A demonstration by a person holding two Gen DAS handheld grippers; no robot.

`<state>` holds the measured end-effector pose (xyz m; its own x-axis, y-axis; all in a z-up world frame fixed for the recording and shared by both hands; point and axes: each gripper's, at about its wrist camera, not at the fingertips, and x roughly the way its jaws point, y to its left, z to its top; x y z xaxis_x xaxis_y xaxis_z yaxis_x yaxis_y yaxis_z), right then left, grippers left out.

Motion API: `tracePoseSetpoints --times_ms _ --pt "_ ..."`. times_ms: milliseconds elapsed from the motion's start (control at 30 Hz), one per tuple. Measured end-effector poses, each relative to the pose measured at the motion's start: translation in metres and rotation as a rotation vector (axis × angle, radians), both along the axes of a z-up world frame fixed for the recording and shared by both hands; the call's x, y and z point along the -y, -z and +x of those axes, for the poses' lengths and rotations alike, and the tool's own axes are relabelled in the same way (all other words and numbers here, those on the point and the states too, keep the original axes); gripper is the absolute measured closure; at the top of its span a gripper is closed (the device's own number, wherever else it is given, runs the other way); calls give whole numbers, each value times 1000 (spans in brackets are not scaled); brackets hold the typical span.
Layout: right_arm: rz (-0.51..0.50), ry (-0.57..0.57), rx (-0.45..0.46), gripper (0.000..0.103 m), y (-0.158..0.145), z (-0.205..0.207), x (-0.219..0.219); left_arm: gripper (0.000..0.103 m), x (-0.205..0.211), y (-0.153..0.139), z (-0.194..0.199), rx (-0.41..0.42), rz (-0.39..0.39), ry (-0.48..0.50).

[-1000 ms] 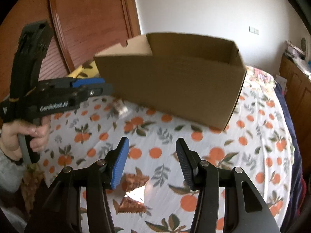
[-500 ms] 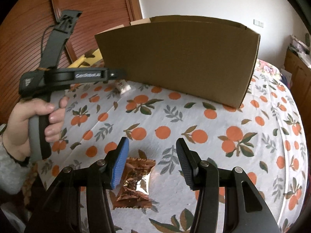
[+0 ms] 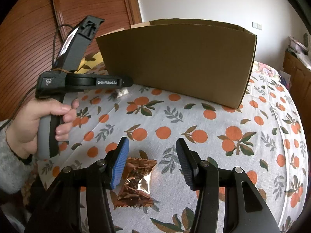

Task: Organize snacks
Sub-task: 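Grasp the white bar with the left tool while the right grasps the bronze foil packet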

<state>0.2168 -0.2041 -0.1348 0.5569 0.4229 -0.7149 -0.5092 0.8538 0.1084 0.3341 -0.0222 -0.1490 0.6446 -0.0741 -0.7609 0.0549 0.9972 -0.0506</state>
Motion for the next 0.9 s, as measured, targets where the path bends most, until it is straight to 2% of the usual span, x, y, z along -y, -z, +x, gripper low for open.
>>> tracePoseSetpoints --times_ms 533,767,900 --pt "-19 -9 -2 52 4 1 -5 65 -16 0 -26 -17 -11 11" --pt "17 -53 -86 52 5 3 -6 65 -22 -4 -41 -30 -41 40" --pt "16 -58 -94 52 2 -3 -6 65 -22 -7 -50 -30 -30 51"
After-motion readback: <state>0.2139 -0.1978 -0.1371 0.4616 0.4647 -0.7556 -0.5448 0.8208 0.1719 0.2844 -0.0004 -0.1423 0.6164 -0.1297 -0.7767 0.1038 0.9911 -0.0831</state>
